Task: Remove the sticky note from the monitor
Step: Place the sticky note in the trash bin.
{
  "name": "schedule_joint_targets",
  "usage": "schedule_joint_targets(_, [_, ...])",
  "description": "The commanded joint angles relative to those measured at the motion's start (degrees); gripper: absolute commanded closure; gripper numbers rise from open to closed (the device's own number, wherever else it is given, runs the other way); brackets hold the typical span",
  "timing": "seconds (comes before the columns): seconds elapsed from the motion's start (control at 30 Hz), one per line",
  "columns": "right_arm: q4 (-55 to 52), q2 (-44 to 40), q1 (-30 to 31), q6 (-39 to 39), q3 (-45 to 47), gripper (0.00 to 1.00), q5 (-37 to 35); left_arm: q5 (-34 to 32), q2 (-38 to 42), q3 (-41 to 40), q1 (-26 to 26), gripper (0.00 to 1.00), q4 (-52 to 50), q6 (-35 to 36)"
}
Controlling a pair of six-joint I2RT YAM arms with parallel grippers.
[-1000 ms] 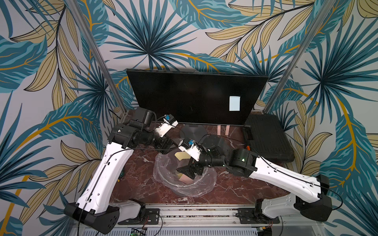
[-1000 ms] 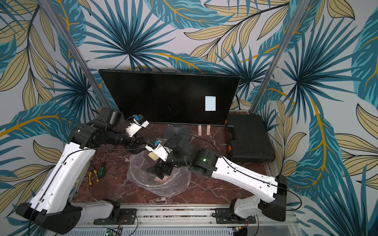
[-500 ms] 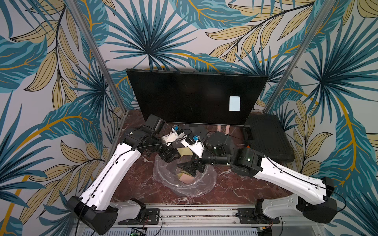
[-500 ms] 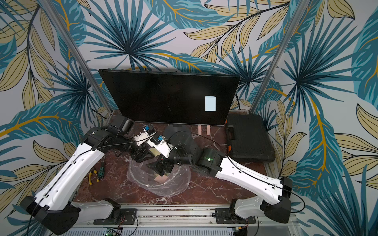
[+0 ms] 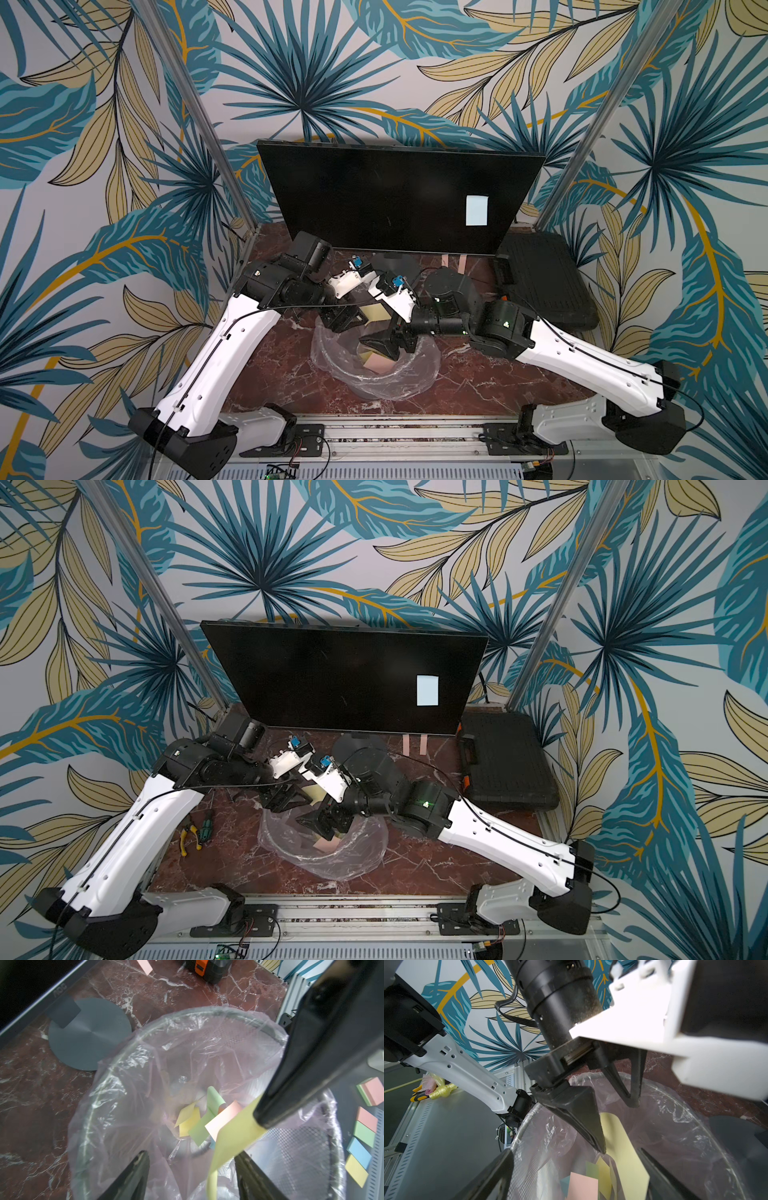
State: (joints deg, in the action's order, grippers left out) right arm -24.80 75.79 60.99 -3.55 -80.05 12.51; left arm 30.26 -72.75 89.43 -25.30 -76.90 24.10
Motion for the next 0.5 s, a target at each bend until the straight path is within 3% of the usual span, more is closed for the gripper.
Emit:
schedule_joint_targets(0.0, [1.1, -1.1, -0.3, -0.8, 1.1, 0.1, 2.8, 4.7, -1.3, 3.8, -0.1, 0.32, -1.9, 2.5])
schedule_joint_targets(0.2, [1.2, -1.1, -0.6, -1.1, 1.3, 0.11, 3.3, 6.9, -3.4, 5.4, -0.2, 0.47, -1.5, 2.2])
schedule_joint_targets(0.47, [1.1, -2.2, -1.0, -1.4, 1.6, 0.11, 1.0, 7.1, -3.9, 5.0, -0.4, 0.85, -2.9, 2.4])
